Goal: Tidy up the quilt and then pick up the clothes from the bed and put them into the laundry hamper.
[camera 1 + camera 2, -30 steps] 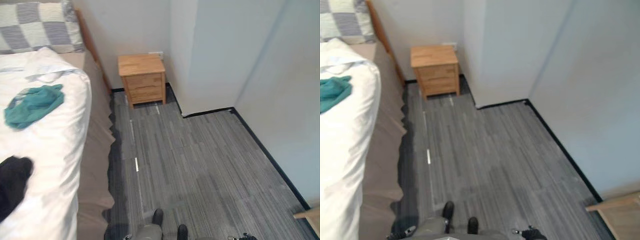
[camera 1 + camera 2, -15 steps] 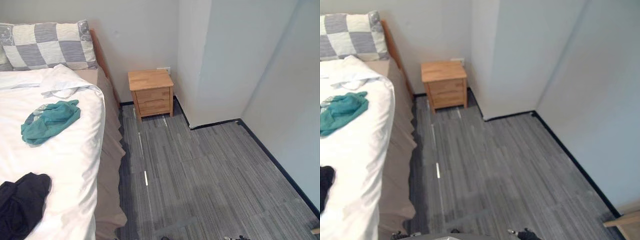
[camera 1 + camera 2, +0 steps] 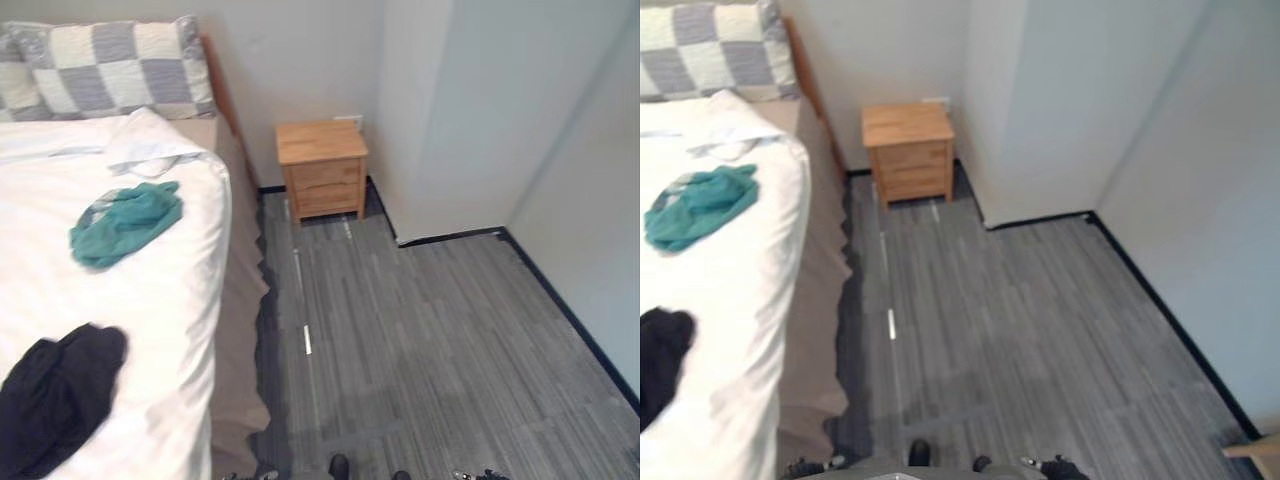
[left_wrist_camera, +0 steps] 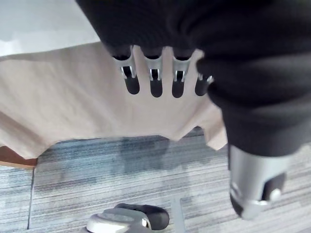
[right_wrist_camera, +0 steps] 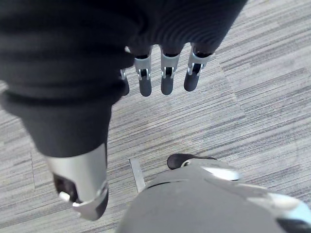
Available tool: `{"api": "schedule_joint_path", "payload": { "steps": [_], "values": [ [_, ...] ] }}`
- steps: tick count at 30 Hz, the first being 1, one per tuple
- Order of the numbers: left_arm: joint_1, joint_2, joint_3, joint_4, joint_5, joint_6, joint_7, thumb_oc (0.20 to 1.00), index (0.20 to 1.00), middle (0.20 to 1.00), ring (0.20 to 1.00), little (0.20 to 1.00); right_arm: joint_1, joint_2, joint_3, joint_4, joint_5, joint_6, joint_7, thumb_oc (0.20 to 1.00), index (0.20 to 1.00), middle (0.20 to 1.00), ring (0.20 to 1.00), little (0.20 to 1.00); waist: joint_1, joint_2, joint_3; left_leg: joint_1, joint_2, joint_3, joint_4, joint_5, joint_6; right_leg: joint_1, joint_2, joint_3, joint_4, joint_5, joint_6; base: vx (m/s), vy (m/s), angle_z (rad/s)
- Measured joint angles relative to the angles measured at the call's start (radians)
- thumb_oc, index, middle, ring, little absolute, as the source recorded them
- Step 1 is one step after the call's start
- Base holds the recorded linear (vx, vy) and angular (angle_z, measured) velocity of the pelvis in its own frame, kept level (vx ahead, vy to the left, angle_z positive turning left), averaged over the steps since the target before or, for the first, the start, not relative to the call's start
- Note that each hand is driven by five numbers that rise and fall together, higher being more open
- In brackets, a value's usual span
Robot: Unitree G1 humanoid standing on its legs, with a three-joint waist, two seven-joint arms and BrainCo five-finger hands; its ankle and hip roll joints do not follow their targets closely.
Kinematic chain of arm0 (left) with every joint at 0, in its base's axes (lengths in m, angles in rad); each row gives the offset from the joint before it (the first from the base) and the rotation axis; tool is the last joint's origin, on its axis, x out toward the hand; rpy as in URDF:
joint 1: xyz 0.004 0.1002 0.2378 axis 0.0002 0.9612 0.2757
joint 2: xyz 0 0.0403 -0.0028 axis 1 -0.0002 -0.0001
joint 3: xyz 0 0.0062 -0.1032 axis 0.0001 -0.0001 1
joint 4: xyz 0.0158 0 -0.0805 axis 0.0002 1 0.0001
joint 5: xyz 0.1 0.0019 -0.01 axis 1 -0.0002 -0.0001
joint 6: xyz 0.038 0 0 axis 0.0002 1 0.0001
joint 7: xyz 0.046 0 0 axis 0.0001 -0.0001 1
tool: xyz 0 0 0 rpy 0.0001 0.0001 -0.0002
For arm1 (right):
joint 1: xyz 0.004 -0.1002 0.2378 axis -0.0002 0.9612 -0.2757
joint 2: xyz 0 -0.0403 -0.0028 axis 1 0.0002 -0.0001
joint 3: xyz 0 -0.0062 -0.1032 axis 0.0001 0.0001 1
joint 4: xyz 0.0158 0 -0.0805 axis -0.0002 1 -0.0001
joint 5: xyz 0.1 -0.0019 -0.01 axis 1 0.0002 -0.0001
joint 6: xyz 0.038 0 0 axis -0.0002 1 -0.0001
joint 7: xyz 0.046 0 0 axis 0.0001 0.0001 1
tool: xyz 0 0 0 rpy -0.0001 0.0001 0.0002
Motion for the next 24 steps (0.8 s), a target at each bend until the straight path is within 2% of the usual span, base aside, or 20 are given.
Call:
{"api": "schedule_joint_path", "payload": {
  "steps": [1, 2, 3, 4, 6, 9, 10, 11, 12, 13, 14, 16, 17, 18, 19, 20, 21, 22, 23, 24],
  "values": [
    [-0.011, -0.008, -0.005, 0.009, -0.001, -0.001, 0.000, 1.000, 1.000, 1.000, 1.000, 1.000, -0.011, -0.022, 0.018, -0.003, 0.001, -0.002, 0.001, 1.000, 1.000, 1.000, 1.000, 1.000, 0.014, 0.013, 0.023, -0.002, 0.003, 0.005, 0.021, -0.011, 0.013, -0.063, -0.011, -0.013, 0.138, -0.001, 0.003, 0.19, 0.214, 0.11],
    [-0.009, -0.004, -0.008, 0.013, -0.001, 0.000, -0.001, 1.000, 1.000, 1.000, 1.000, 1.000, -0.011, -0.027, 0.023, -0.012, 0.012, -0.014, -0.001, 1.000, 1.000, 1.000, 1.000, 1.000, 0.009, 0.005, 0.036, -0.013, -0.011, -0.006, 0.041, -0.022, 0.031, -0.165, -0.040, -0.011, 0.351, 0.033, 0.007, 0.19, 0.161, 0.30],
    [-0.009, 0.002, -0.013, 0.011, -0.002, 0.001, -0.001, 1.000, 1.000, 1.000, 1.000, 1.000, -0.012, -0.024, 0.023, -0.029, 0.017, -0.018, -0.001, 1.000, 1.000, 1.000, 1.000, 1.000, 0.006, 0.011, 0.039, -0.010, -0.016, -0.011, 0.038, -0.022, 0.031, -0.196, -0.052, -0.011, 0.411, 0.055, 0.015, 0.25, 0.056, 0.79],
    [-0.006, 0.020, -0.014, -0.004, -0.002, 0.005, -0.003, 1.000, 1.000, 1.000, 1.000, 1.000, 0.000, -0.016, 0.022, -0.049, 0.020, -0.017, -0.001, 1.000, 1.000, 1.000, 1.000, 1.000, 0.002, -0.002, 0.047, 0.010, -0.018, -0.026, 0.021, -0.014, 0.046, -0.252, -0.071, -0.031, 0.466, 0.053, 0.041, 0.24, -0.015, 0.58],
    [0.012, 0.036, -0.009, -0.016, -0.003, 0.013, -0.007, 1.000, 1.000, 1.000, 1.000, 1.000, -0.004, -0.007, 0.022, -0.054, 0.021, -0.006, 0.000, 1.000, 1.000, 1.000, 1.000, 1.000, 0.009, -0.034, 0.060, 0.017, -0.026, -0.028, 0.023, -0.015, 0.047, -0.276, -0.065, -0.031, 0.380, 0.044, 0.051, 0.29, -0.052, 0.29],
    [0.008, 0.019, -0.011, -0.009, -0.003, 0.020, 0.015, 1.000, 1.000, 1.000, 1.000, 1.000, 0.010, -0.005, 0.022, -0.079, 0.021, -0.002, 0.001, 1.000, 1.000, 1.000, 1.000, 1.000, -0.010, -0.044, 0.066, 0.014, -0.042, -0.062, 0.031, -0.023, 0.047, -0.277, -0.053, -0.051, 0.161, 0.045, 0.053, 0.40, -0.072, 0.36],
    [-0.015, 0.017, -0.007, 0.024, -0.004, 0.024, 0.026, 1.000, 1.000, 1.000, 1.000, 1.000, -0.004, -0.003, 0.023, -0.074, 0.021, 0.000, 0.006, 1.000, 1.000, 1.000, 1.000, 1.000, -0.041, -0.051, 0.073, 0.003, -0.054, -0.088, 0.044, -0.040, 0.046, -0.267, -0.031, -0.054, -0.049, 0.059, 0.073, 0.55, -0.031, 0.52],
    [-0.016, 0.014, -0.007, 0.032, -0.004, 0.028, 0.032, 1.000, 1.000, 1.000, 1.000, 1.000, -0.004, -0.001, 0.022, -0.071, 0.020, 0.000, 0.007, 1.000, 1.000, 1.000, 1.000, 1.000, -0.052, -0.057, 0.077, 0.006, -0.065, -0.095, 0.045, -0.051, 0.048, -0.267, -0.025, -0.063, -0.133, 0.070, 0.091, 0.96, -0.012, 0.57],
    [-0.007, 0.014, -0.006, 0.031, -0.004, 0.029, 0.034, 1.000, 1.000, 1.000, 1.000, 1.000, 0.003, 0.009, 0.015, -0.053, 0.019, 0.002, 0.008, 1.000, 1.000, 1.000, 1.000, 1.000, -0.058, -0.071, 0.084, 0.029, -0.085, -0.109, 0.054, -0.087, 0.056, -0.259, -0.023, -0.082, -0.241, 0.083, 0.110, 0.82, -0.007, 0.33],
    [-0.006, 0.015, -0.013, 0.030, -0.003, 0.032, 0.034, 1.000, 1.000, 1.000, 1.000, 1.000, 0.008, 0.015, -0.001, -0.037, 0.018, 0.008, 0.009, 1.000, 1.000, 1.000, 1.000, 1.000, -0.060, -0.071, 0.085, 0.039, -0.089, -0.123, 0.062, -0.104, 0.060, -0.251, -0.024, -0.081, -0.255, 0.083, 0.110, 0.80, -0.004, 0.51],
    [-0.004, 0.021, -0.021, 0.029, -0.002, 0.032, 0.034, 1.000, 1.000, 1.000, 1.000, 1.000, 0.016, 0.021, -0.020, -0.027, 0.018, 0.024, 0.010, 1.000, 1.000, 1.000, 1.000, 1.000, -0.074, -0.066, 0.087, 0.045, -0.088, -0.152, 0.086, -0.130, 0.067, -0.251, -0.026, -0.079, -0.231, 0.089, 0.102, 0.49, -0.023, 0.57],
    [0.009, 0.019, -0.024, 0.021, -0.002, 0.033, 0.034, 1.000, 1.000, 1.000, 1.000, 1.000, 0.030, 0.030, -0.021, -0.025, 0.019, 0.034, 0.010, 1.000, 1.000, 1.000, 1.000, 1.000, -0.088, -0.058, 0.083, 0.080, -0.064, -0.186, 0.098, -0.180, 0.056, -0.239, -0.017, -0.085, -0.191, 0.100, 0.087, 0.73, -0.075, 0.44],
    [0.022, 0.019, -0.027, 0.023, -0.003, 0.035, 0.034, 1.000, 1.000, 1.000, 1.000, 1.000, 0.028, 0.029, -0.021, -0.011, 0.018, 0.040, 0.017, 1.000, 1.000, 1.000, 1.000, 1.000, -0.099, -0.054, 0.081, 0.116, -0.040, -0.197, 0.099, -0.214, 0.042, -0.207, -0.008, -0.096, -0.179, 0.119, 0.061, 0.71, -0.116, 0.21],
    [0.035, 0.018, -0.026, 0.022, -0.002, 0.036, 0.035, 1.000, 1.000, 1.000, 1.000, 1.000, 0.029, 0.027, -0.022, 0.007, 0.017, 0.040, 0.020, 1.000, 1.000, 1.000, 1.000, 1.000, -0.106, -0.039, 0.077, 0.135, -0.013, -0.204, 0.103, -0.237, 0.028, -0.177, 0.017, -0.097, -0.170, 0.137, 0.031, 0.75, -0.137, 0.68],
    [0.033, 0.016, -0.015, 0.032, -0.002, 0.050, 0.035, 1.000, 1.000, 1.000, 1.000, 1.000, 0.027, 0.024, -0.018, 0.015, 0.008, 0.042, 0.020, 1.000, 1.000, 1.000, 1.000, 1.000, -0.128, -0.022, 0.073, 0.141, 0.013, -0.210, 0.184, -0.261, -0.032, -0.143, 0.040, -0.088, -0.126, 0.133, -0.051, 0.43, -0.075, 0.70],
    [0.027, 0.017, -0.014, 0.029, -0.001, 0.052, 0.034, 1.000, 1.000, 1.000, 1.000, 1.000, 0.027, 0.022, -0.015, 0.015, 0.007, 0.041, 0.022, 1.000, 1.000, 1.000, 1.000, 1.000, -0.125, -0.025, 0.070, 0.140, 0.012, -0.189, 0.222, -0.247, -0.059, -0.141, 0.035, -0.094, -0.093, 0.094, -0.074, 0.76, -0.150, 0.89],
    [0.028, 0.015, -0.012, 0.028, -0.001, 0.053, 0.034, 1.000, 1.000, 1.000, 1.000, 1.000, 0.019, 0.015, -0.015, 0.009, 0.003, 0.037, 0.021, 1.000, 1.000, 1.000, 1.000, 1.000, -0.128, -0.022, 0.042, 0.105, 0.007, -0.156, 0.316, -0.214, -0.112, -0.135, 0.027, -0.094, -0.052, 0.038, -0.082, 0.61, -0.130, 0.58],
    [0.026, 0.014, -0.004, 0.026, -0.002, 0.053, 0.035, 1.000, 1.000, 1.000, 1.000, 1.000, 0.014, 0.008, -0.014, -0.006, 0.000, 0.035, 0.020, 1.000, 1.000, 1.000, 1.000, 1.000, -0.131, -0.022, 0.039, 0.072, -0.004, -0.151, 0.406, -0.201, -0.128, -0.116, 0.026, -0.095, -0.057, 0.006, -0.084, 0.63, -0.164, 0.32],
    [0.030, 0.002, 0.007, 0.022, -0.003, 0.052, 0.036, 1.000, 1.000, 1.000, 1.000, 1.000, -0.014, -0.007, -0.003, -0.008, 0.000, 0.028, 0.019, 1.000, 1.000, 1.000, 1.000, 1.000, -0.117, -0.013, 0.036, -0.026, -0.006, -0.111, 0.644, -0.145, -0.148, -0.076, 0.033, -0.096, -0.072, 0.002, -0.102, 0.31, -0.116, -0.02],
    [0.030, -0.002, 0.018, 0.022, -0.003, 0.052, 0.036, 1.000, 1.000, 1.000, 1.000, 1.000, -0.026, -0.013, 0.009, -0.014, 0.000, 0.020, 0.018, 1.000, 1.000, 1.000, 1.000, 1.000, -0.106, -0.009, 0.034, -0.063, -0.001, -0.098, 0.734, -0.106, -0.151, -0.052, 0.041, -0.093, -0.079, -0.002, -0.109, 0.35, -0.126, -0.23]
  ]
}}
